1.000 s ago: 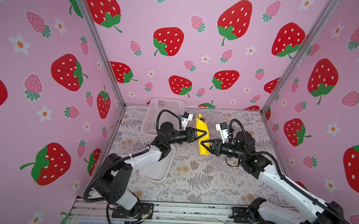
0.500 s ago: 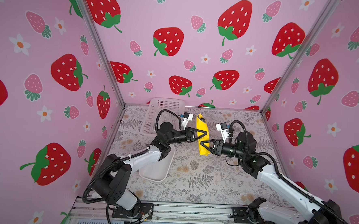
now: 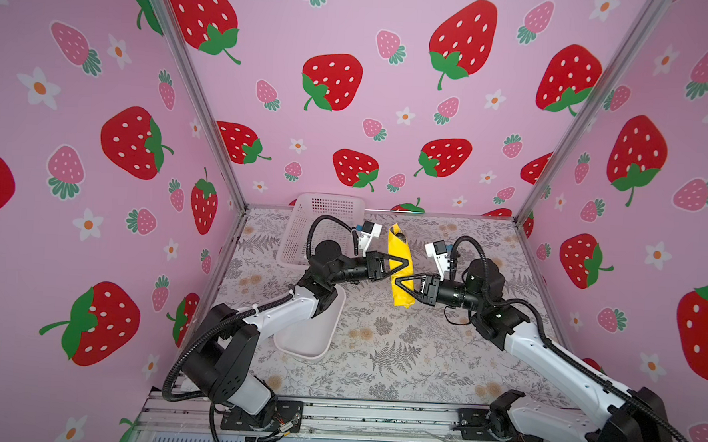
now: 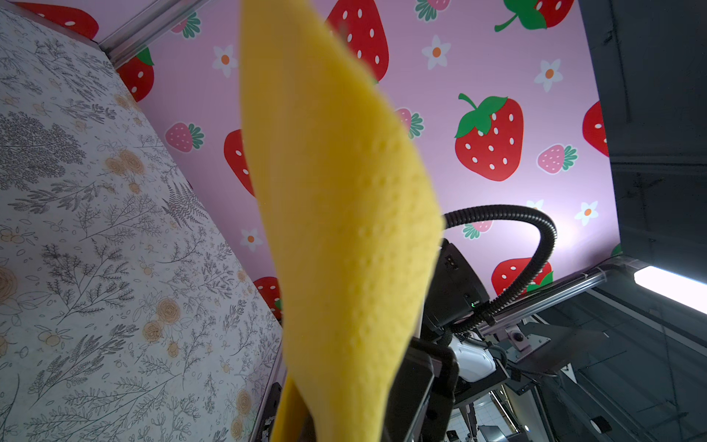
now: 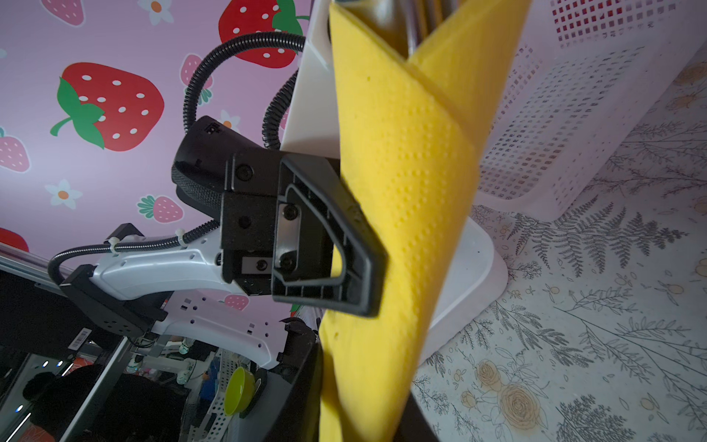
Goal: Place the utensils on the paper napkin and roll it up
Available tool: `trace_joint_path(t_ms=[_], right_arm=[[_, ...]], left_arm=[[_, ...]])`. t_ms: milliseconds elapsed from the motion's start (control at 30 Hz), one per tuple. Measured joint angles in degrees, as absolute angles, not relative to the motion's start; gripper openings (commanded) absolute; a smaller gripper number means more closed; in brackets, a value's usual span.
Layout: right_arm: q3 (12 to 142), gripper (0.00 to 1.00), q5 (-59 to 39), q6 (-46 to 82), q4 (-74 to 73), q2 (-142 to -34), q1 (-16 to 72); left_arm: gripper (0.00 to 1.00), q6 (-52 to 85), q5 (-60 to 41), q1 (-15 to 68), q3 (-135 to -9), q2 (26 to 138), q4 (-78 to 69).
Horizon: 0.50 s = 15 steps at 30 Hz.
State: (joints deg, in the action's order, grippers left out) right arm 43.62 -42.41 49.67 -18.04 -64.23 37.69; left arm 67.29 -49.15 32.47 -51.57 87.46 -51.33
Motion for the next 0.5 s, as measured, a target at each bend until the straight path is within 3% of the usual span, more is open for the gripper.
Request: trace_joint_path(t_ms=[500], right_arm=[[41.4, 0.14, -42.9, 50.3, -19.1, -63.6, 36.9]], left_arm=[[0.39, 62.2, -48.8, 32.5, -53.5, 86.2, -42.6]])
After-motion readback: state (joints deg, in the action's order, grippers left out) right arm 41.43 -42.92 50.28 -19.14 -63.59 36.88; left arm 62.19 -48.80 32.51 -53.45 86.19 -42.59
